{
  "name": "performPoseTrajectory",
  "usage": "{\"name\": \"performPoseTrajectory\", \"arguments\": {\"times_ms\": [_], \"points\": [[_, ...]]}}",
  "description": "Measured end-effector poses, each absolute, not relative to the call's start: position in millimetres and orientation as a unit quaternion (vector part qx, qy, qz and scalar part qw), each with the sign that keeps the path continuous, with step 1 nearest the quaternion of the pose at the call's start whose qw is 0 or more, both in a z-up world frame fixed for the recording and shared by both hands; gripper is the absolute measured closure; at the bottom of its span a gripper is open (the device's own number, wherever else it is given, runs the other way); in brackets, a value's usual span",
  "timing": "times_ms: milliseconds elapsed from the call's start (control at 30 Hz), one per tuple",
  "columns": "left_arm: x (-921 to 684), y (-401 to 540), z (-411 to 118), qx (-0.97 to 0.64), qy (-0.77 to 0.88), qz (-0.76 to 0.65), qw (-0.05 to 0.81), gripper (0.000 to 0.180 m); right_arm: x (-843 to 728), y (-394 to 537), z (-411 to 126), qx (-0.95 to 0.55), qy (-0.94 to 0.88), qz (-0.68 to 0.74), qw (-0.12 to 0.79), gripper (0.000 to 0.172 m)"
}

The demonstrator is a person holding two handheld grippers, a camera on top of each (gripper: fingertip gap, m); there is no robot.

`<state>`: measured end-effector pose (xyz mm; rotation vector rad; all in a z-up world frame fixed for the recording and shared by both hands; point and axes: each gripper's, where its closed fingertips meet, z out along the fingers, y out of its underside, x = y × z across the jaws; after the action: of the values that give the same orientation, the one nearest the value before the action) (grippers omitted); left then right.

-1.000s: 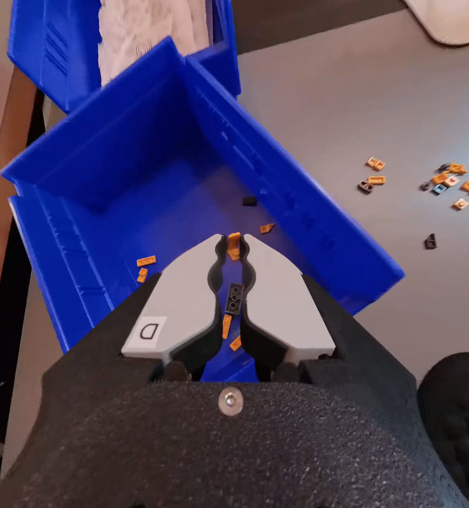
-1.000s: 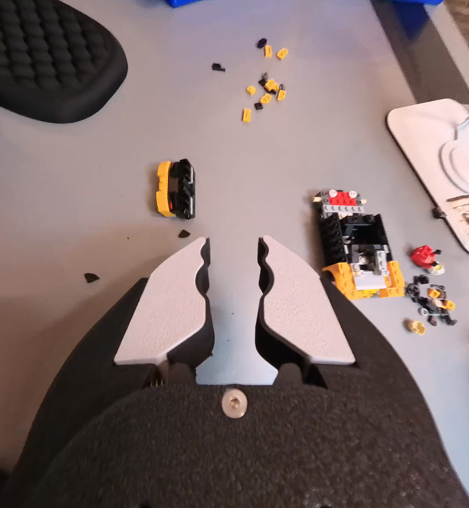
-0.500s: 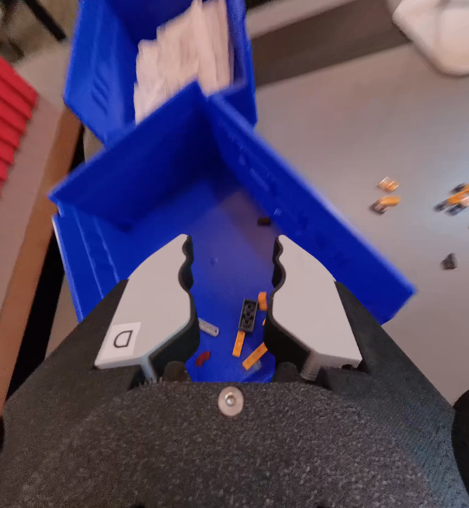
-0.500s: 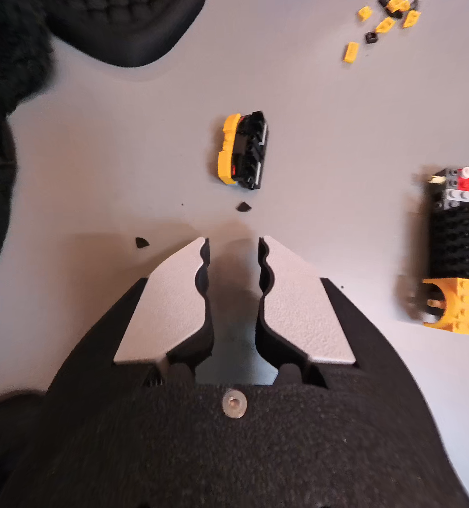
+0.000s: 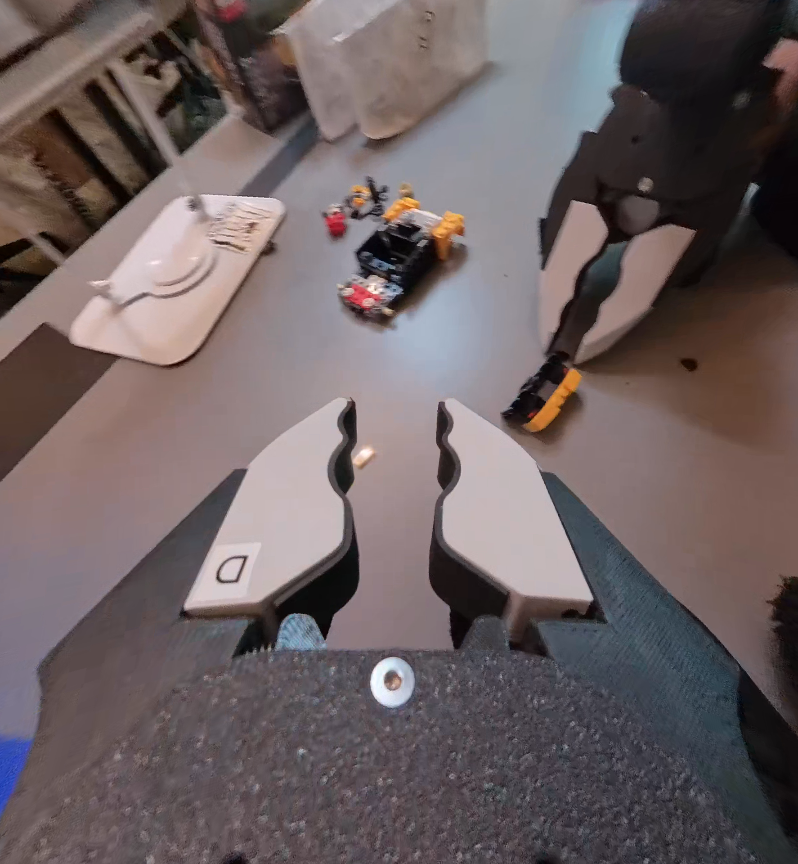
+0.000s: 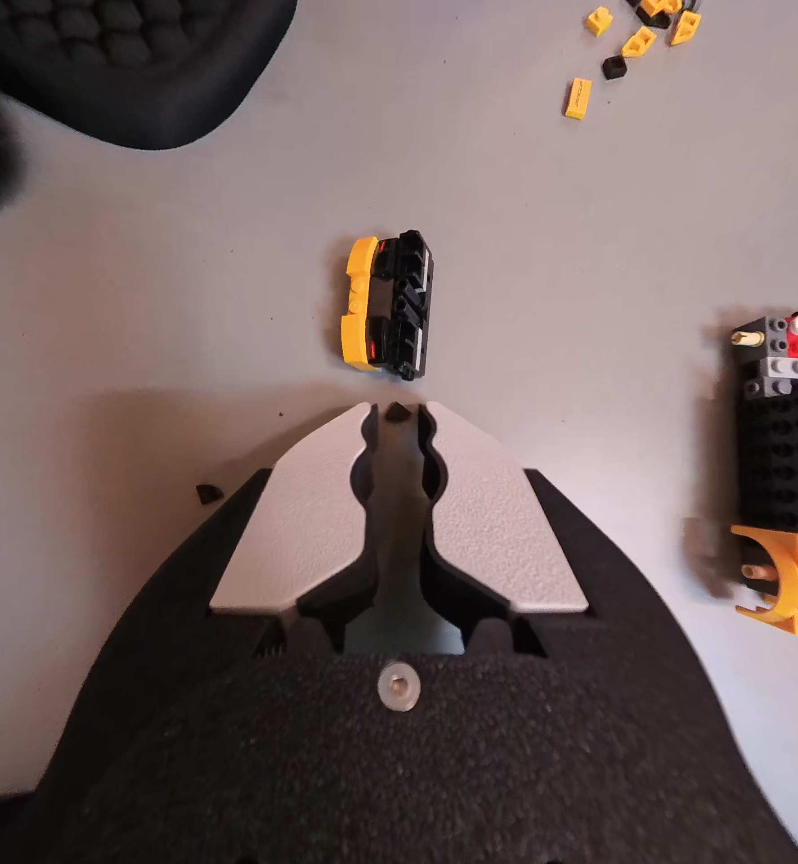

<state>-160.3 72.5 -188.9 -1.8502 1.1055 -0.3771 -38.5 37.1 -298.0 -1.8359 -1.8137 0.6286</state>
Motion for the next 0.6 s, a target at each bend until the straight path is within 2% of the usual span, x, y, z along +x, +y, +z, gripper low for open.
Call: {"name": "performPoseTrajectory", "arguments": {"times_ms": [33,167,333,433,600], "points": [[-151,68,-195,-0.746,0.464,-0.164,0.450,0.150,-39,36,-298,-0.671,-0.664,0.230,0.238,0.162],[-116,49,-213,-0.729,0.496,-0.239,0.406,0.153,-39,36,-298,-0.665,-0.672,0.226,0.236,0.167],[-74,30,-226,-0.738,0.437,-0.400,0.322,0.154,-51,37,-263,-0.608,-0.673,0.247,0.341,0.172],[-74,37,-240,-0.765,0.397,-0.423,0.280,0.154,-48,47,-258,-0.612,-0.667,0.216,0.367,0.172],[-87,55,-245,-0.788,0.369,-0.392,0.299,0.155,-41,80,-281,-0.678,-0.614,0.202,0.350,0.151]]}}
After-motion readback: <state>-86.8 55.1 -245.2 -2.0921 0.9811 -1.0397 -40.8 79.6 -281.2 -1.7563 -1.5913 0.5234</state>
